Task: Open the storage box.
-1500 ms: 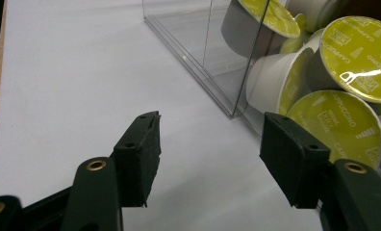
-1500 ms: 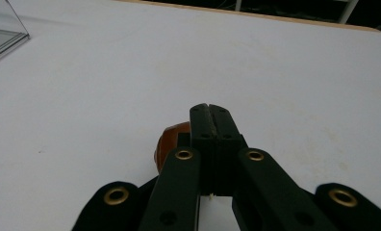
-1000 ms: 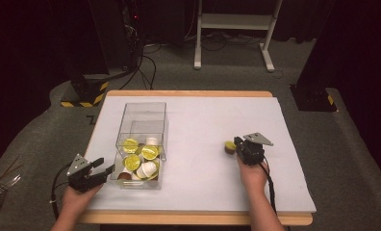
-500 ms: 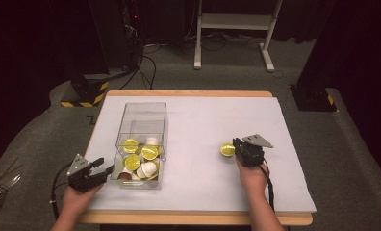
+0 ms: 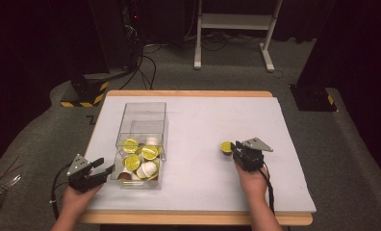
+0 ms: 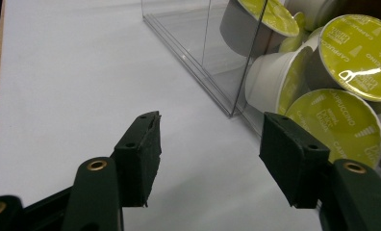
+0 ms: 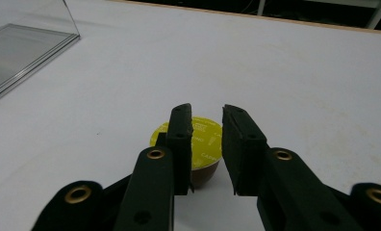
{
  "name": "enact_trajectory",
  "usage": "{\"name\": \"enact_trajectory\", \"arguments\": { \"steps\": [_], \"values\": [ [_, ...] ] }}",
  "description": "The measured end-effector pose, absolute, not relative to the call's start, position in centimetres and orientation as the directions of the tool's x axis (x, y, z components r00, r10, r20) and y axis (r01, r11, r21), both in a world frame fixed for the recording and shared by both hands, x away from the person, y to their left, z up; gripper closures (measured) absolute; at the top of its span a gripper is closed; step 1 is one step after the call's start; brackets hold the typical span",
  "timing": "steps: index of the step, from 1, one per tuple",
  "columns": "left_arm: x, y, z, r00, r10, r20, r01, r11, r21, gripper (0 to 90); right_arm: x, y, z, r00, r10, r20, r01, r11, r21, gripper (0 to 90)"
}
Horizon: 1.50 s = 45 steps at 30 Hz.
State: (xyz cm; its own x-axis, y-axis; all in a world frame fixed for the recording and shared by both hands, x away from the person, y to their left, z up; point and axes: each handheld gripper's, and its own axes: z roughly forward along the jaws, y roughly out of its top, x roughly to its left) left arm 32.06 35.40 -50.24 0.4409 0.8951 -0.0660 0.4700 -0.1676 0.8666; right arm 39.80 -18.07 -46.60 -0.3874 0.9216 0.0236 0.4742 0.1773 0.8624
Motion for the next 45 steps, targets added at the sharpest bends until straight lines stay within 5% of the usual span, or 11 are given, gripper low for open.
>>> {"name": "enact_trajectory", "arguments": {
  "steps": [27, 45],
  "values": [
    [31.8, 35.2, -50.2, 0.449, 0.891, -0.066, 0.469, -0.173, 0.866, 41.7, 37.8, -14.4, -46.6, -0.505, 0.863, 0.012, 0.424, 0.236, 0.874, 56.3],
    [31.3, 35.4, -49.6, 0.469, 0.88, -0.072, 0.467, -0.177, 0.867, 41.1, 36.3, -10.6, -46.5, -0.601, 0.799, 0.012, 0.382, 0.274, 0.883, 55.8]
  ]
}}
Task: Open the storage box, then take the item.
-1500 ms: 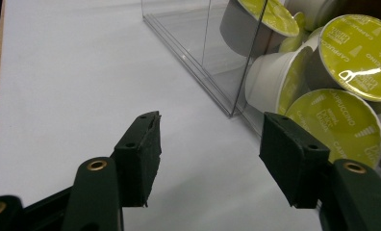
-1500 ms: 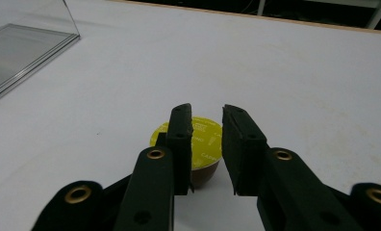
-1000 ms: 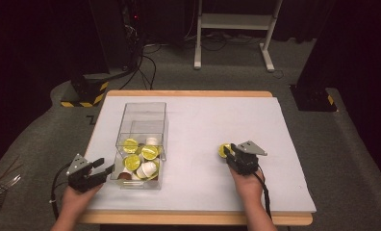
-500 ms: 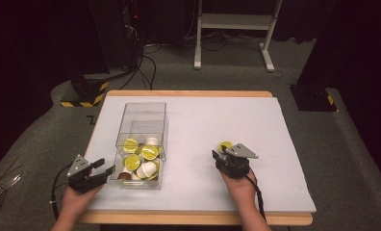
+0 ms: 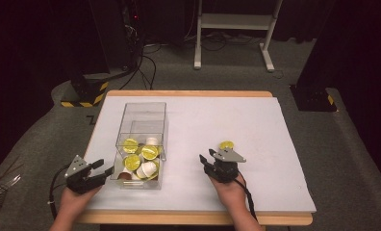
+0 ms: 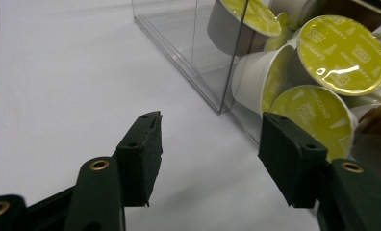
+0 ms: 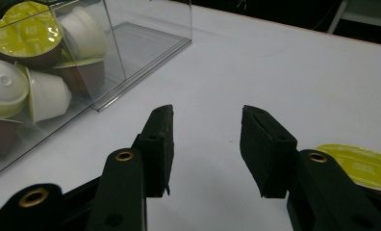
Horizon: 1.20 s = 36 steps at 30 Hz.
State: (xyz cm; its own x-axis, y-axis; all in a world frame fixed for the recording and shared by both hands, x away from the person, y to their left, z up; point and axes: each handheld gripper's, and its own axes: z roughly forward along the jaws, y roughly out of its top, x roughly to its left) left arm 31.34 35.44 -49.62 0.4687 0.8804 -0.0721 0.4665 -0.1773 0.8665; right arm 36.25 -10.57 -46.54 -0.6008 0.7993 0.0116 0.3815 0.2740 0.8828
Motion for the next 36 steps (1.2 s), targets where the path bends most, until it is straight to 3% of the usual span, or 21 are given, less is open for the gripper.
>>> {"name": "enact_trajectory", "arguments": {
  "steps": [9, 12, 36],
  "values": [
    [31.0, 35.7, -49.0, 0.477, 0.875, -0.089, 0.464, -0.164, 0.871, 41.6, 35.5, -8.1, -46.9, -0.648, 0.761, 0.0, 0.375, 0.319, 0.87, 55.6],
    [30.9, 36.0, -49.0, 0.475, 0.872, -0.117, 0.474, -0.142, 0.869, 39.4, 35.3, -7.4, -47.0, -0.664, 0.748, 0.017, 0.383, 0.321, 0.866, 53.3],
    [29.8, 36.0, -47.6, 0.474, 0.876, -0.089, 0.447, -0.153, 0.881, 36.2, 33.3, -4.1, -47.4, -0.745, 0.667, 0.004, 0.338, 0.372, 0.865, 37.3]
  ]
}}
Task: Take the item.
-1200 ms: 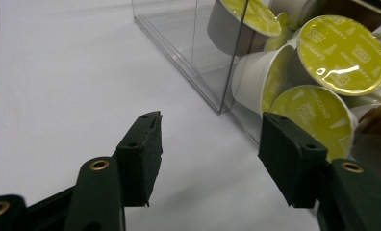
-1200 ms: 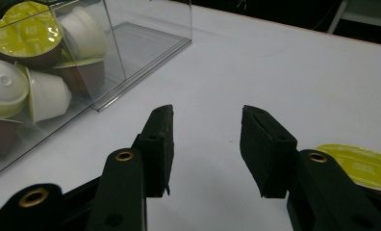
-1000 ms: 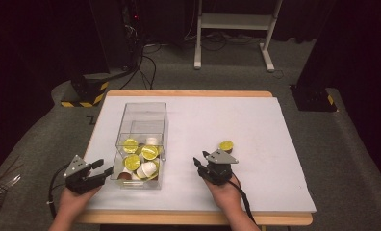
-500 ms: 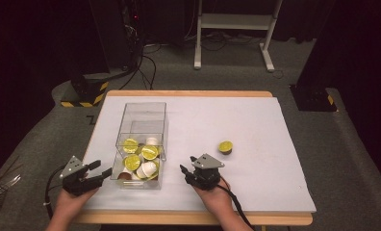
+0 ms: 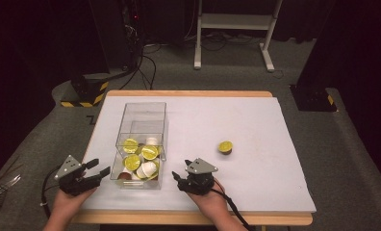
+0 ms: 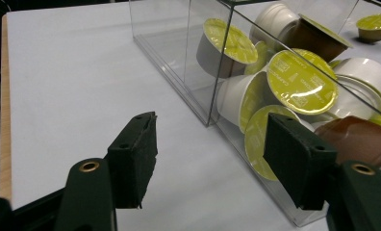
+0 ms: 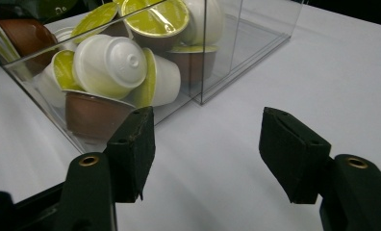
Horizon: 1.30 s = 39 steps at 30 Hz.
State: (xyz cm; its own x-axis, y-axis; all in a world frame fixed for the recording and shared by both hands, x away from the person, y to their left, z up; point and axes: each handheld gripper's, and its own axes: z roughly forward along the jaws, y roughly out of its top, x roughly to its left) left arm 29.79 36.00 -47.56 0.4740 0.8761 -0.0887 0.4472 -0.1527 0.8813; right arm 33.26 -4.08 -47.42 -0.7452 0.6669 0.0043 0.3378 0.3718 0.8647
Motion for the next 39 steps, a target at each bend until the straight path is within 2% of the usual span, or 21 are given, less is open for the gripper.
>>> {"name": "enact_trajectory", "arguments": {
  "steps": [6, 15, 34, 39],
  "values": [
    [28.6, 36.3, -48.4, 0.48, 0.874, -0.073, 0.444, -0.17, 0.88, 31.1, 32.6, -3.5, -47.5, -0.767, 0.641, 0.023, 0.338, 0.375, 0.863, 35.3],
    [27.9, 35.7, -48.9, 0.561, 0.826, -0.045, 0.423, -0.24, 0.873, 26.4, 32.1, -2.3, -48.1, -0.796, 0.605, 0.034, 0.339, 0.398, 0.852, 30.0],
    [27.4, 35.6, -49.0, 0.656, 0.749, -0.094, 0.392, -0.232, 0.89, 20.9, 31.2, -1.2, -48.4, -0.824, 0.566, 0.028, 0.316, 0.417, 0.852, 29.7],
    [27.5, 35.1, -48.9, 0.647, 0.757, -0.096, 0.388, -0.218, 0.896, 20.3, 31.0, -1.1, -48.3, -0.827, 0.561, 0.034, 0.314, 0.412, 0.856, 29.6]
  ]
}}
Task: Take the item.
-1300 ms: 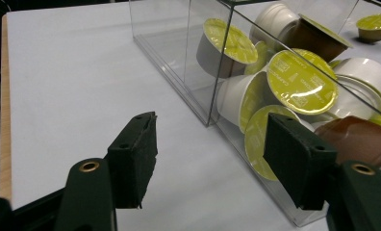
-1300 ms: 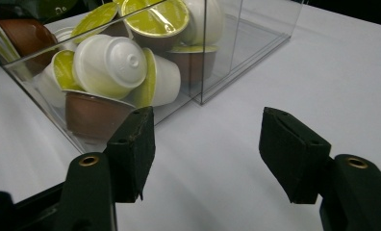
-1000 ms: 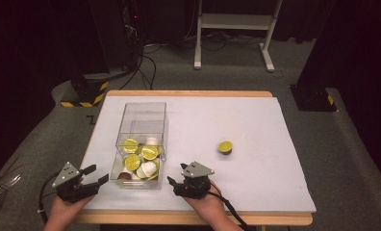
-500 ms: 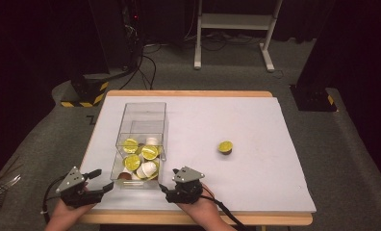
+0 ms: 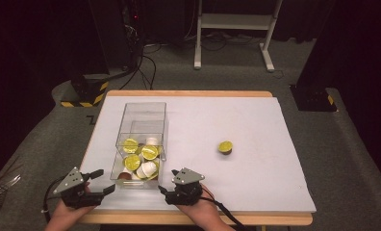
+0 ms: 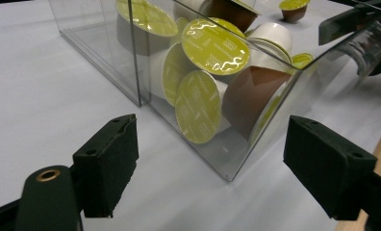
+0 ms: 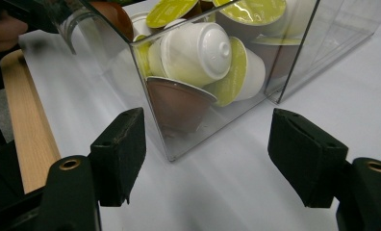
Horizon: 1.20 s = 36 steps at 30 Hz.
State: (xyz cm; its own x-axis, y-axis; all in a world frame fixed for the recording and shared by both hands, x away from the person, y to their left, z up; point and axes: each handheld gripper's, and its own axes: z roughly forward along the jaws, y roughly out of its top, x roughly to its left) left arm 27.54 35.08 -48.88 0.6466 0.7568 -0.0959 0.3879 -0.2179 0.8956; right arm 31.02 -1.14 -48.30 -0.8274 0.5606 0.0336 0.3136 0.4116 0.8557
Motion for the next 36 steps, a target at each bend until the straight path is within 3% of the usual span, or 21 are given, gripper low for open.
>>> {"name": "enact_trajectory", "arguments": {
  "steps": [36],
  "values": [
    [28.6, 33.8, -48.8, 0.552, 0.832, -0.057, 0.356, -0.173, 0.918, 23.8, 33.4, -0.6, -47.9, -0.783, 0.622, -0.007, 0.316, 0.408, 0.857, 19.1]
  ]
}}
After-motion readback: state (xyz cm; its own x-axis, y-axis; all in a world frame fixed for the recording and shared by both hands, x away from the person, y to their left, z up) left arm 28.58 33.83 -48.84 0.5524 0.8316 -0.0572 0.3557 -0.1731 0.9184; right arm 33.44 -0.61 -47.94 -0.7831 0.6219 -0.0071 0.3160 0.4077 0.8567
